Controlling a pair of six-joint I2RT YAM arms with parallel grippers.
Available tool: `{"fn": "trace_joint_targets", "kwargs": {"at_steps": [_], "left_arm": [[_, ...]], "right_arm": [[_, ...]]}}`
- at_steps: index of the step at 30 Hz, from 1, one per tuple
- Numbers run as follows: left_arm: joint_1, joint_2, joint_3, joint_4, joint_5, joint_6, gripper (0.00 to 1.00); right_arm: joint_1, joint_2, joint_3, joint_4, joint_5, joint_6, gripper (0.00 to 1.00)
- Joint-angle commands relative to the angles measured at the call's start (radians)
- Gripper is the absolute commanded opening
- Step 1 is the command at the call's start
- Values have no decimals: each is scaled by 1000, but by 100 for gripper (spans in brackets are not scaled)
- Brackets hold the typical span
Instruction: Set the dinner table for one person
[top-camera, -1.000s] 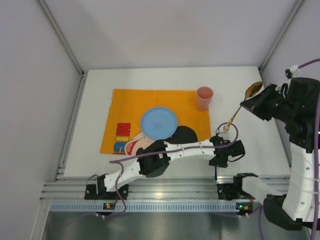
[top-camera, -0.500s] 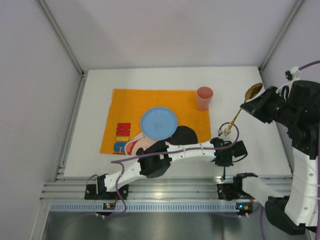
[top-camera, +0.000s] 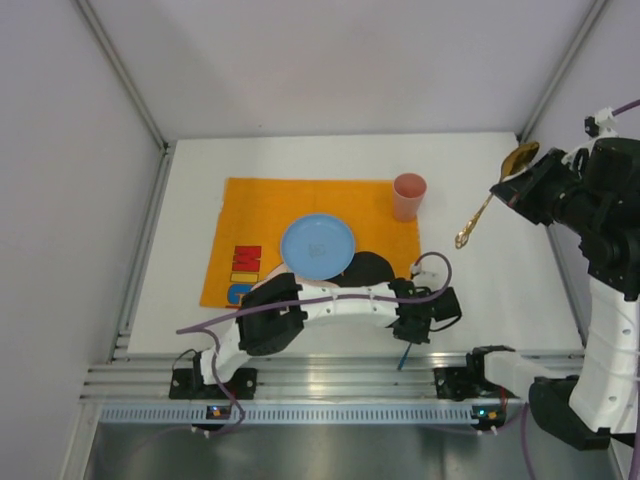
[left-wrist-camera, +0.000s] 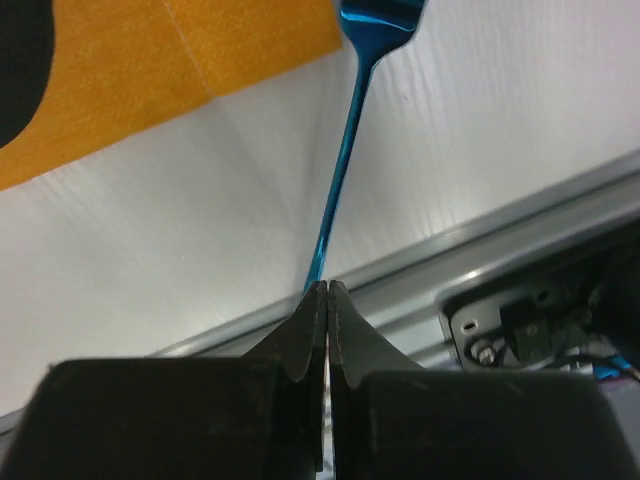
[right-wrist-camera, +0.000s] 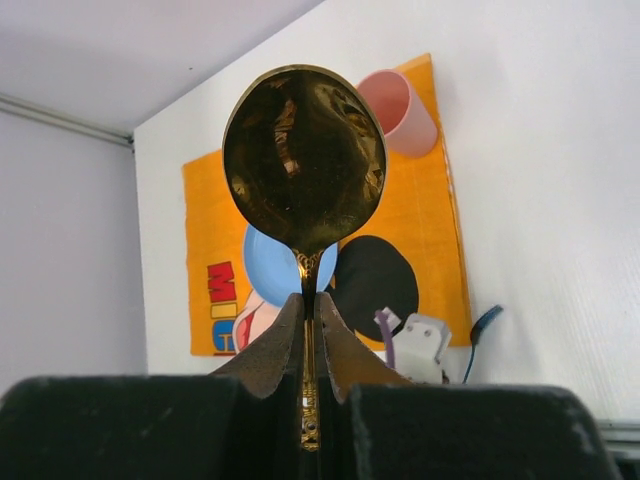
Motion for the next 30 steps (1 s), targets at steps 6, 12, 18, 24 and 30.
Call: {"fn": "trace_joint_targets", "kwargs": {"at_steps": [6,12,18,24,30], "left_arm": [[-21,-355,-19,14,7,152,0],[4,-500,-181,-2,-52,190,8],[5,-346,-203,46,49,273,50],[11,-140,-59,71,14,359,47],[13,-1,73,71,55,418,45]], "right_arm": [[10,50,-9,128,46,-7,0],[10,52,-127,194,53,-2,0],[7,61,-160,210,92,-8,0],[4,63,-169,191,130,-28,0],[1,70,-155,160,164,-63,0]]}}
